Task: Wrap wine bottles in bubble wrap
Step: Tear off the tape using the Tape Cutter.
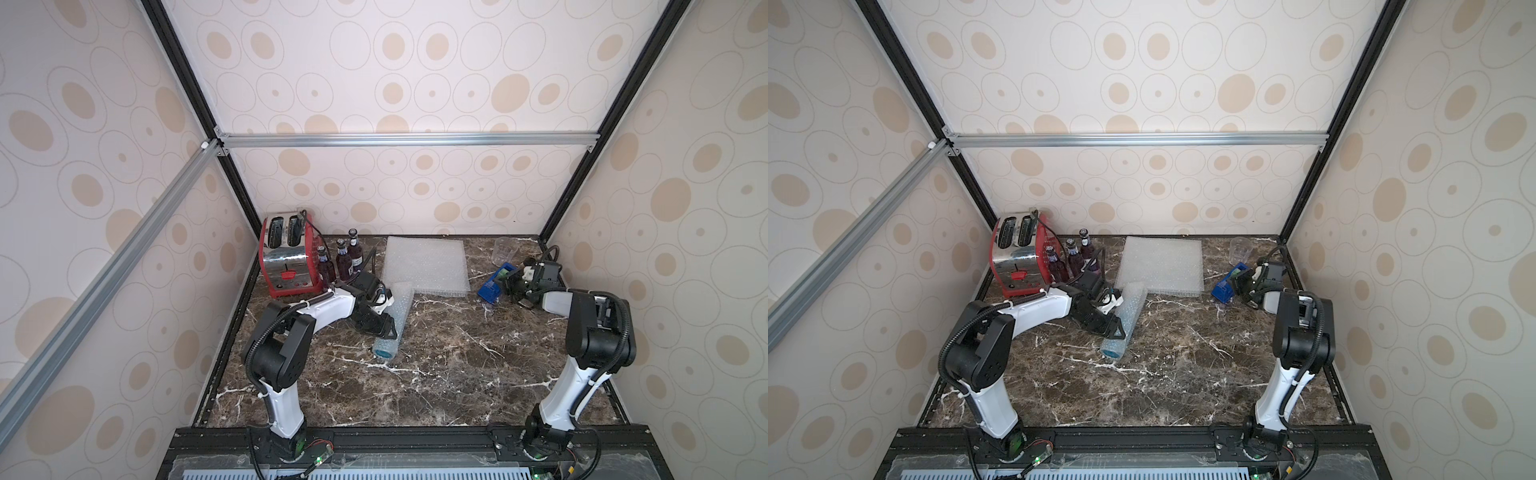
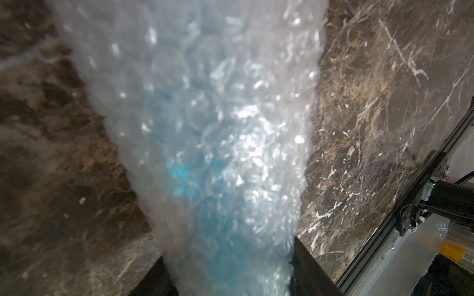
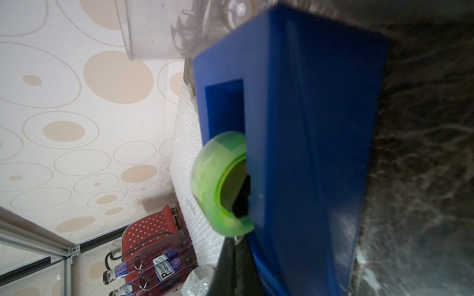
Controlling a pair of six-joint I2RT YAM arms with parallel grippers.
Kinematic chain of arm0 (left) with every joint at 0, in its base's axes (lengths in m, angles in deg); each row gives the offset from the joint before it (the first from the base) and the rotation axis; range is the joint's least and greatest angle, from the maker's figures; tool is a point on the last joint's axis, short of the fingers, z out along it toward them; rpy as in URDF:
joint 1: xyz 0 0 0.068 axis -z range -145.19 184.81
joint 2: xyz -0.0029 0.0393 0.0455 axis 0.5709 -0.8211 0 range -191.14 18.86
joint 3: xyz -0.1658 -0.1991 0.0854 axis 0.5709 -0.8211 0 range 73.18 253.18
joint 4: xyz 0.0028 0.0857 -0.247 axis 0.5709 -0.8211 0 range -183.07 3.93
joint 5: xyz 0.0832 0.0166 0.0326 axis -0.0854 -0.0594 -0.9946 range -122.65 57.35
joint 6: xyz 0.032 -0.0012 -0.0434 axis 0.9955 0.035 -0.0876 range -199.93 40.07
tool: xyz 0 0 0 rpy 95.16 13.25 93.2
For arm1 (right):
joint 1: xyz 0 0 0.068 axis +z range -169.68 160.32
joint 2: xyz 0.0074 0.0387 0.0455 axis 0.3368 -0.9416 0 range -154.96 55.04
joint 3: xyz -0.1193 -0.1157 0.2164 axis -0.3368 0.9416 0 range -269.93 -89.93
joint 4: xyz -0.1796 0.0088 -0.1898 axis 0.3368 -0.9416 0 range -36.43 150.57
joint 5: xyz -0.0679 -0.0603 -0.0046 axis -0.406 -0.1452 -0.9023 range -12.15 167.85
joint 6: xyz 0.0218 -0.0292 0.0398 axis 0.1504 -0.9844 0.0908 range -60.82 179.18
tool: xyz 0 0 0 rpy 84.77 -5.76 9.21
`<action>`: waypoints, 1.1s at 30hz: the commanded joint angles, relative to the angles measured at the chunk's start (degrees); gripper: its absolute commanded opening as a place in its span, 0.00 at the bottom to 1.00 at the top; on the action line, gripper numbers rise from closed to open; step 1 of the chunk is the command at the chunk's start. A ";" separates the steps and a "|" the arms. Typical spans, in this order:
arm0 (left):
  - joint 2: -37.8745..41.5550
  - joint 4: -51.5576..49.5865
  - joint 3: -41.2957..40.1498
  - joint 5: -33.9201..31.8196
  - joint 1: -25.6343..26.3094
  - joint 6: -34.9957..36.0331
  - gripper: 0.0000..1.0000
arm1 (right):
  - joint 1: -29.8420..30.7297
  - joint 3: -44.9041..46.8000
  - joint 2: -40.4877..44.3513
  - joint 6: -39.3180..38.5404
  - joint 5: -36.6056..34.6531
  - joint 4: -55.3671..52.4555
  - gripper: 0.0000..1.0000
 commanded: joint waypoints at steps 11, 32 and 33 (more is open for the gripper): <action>-3.40 -4.21 -1.60 -6.92 0.20 1.24 0.58 | 0.26 -4.67 2.61 6.68 0.75 1.71 0.00; -3.35 -4.23 -1.60 -7.10 0.33 1.34 0.57 | 0.34 -2.48 4.18 16.70 2.98 6.22 0.00; -3.43 -4.23 -1.61 -7.10 0.31 1.30 0.58 | 0.34 -2.47 4.31 16.69 3.04 6.33 0.00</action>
